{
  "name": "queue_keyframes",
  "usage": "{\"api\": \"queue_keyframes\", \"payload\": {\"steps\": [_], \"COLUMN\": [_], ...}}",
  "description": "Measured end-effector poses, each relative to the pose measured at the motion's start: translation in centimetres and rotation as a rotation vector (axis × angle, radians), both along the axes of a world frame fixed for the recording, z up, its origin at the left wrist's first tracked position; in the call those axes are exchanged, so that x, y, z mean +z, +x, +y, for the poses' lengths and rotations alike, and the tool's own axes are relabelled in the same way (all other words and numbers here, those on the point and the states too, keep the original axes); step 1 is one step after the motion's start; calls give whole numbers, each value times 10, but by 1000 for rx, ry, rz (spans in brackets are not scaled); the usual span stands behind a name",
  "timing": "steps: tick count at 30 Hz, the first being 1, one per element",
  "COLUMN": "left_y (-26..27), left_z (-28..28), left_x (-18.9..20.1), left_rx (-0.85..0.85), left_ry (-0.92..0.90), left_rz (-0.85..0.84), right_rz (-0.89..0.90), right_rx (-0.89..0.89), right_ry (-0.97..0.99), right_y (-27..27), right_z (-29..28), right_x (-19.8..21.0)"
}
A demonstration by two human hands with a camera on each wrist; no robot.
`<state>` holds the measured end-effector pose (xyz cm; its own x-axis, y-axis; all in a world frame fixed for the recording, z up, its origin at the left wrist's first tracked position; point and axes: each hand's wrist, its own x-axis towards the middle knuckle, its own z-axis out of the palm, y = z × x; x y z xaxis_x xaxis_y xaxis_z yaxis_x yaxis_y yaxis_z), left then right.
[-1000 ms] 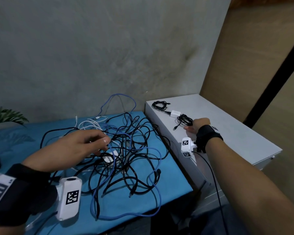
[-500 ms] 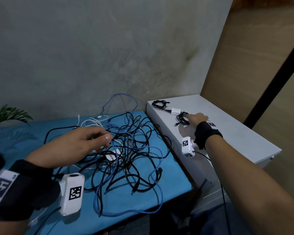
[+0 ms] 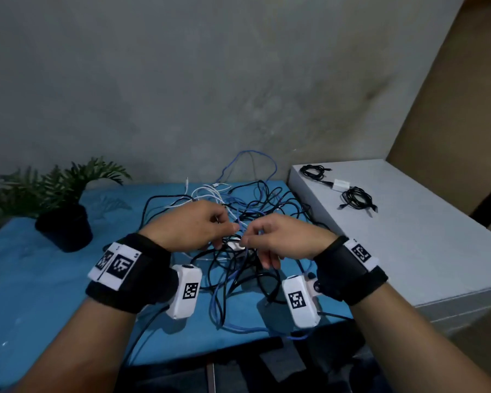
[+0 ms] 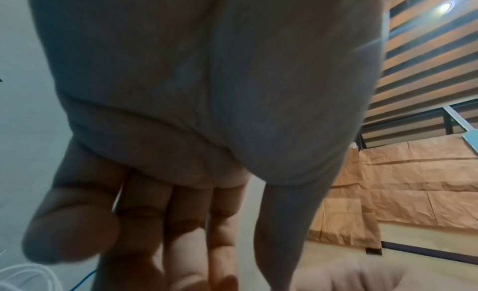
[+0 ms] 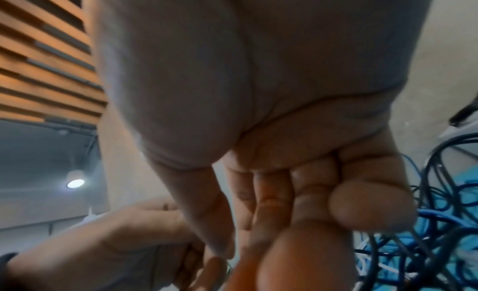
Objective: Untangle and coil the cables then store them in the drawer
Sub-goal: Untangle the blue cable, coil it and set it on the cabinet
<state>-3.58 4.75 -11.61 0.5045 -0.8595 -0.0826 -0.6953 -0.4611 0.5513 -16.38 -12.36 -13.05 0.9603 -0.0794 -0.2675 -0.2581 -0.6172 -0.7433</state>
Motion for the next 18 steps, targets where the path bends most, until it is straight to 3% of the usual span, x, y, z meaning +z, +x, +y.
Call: {"api": "queue_keyframes", "payload": {"steps": [5, 11, 18], "left_y": [7, 8, -11], "left_z": [5, 13, 5], "left_x": [-16, -26, -40], "left_rx": [25, 32, -53], "left_ry": [41, 158, 306], "left_rz": [-36, -49, 32], "right_rz": [-94, -104, -258], "right_rx": [58, 167, -70], "right_ry": [-125, -440, -253], "right_y": [7, 16, 23], "right_z": [24, 35, 20], "right_x": [-14, -26, -23]}}
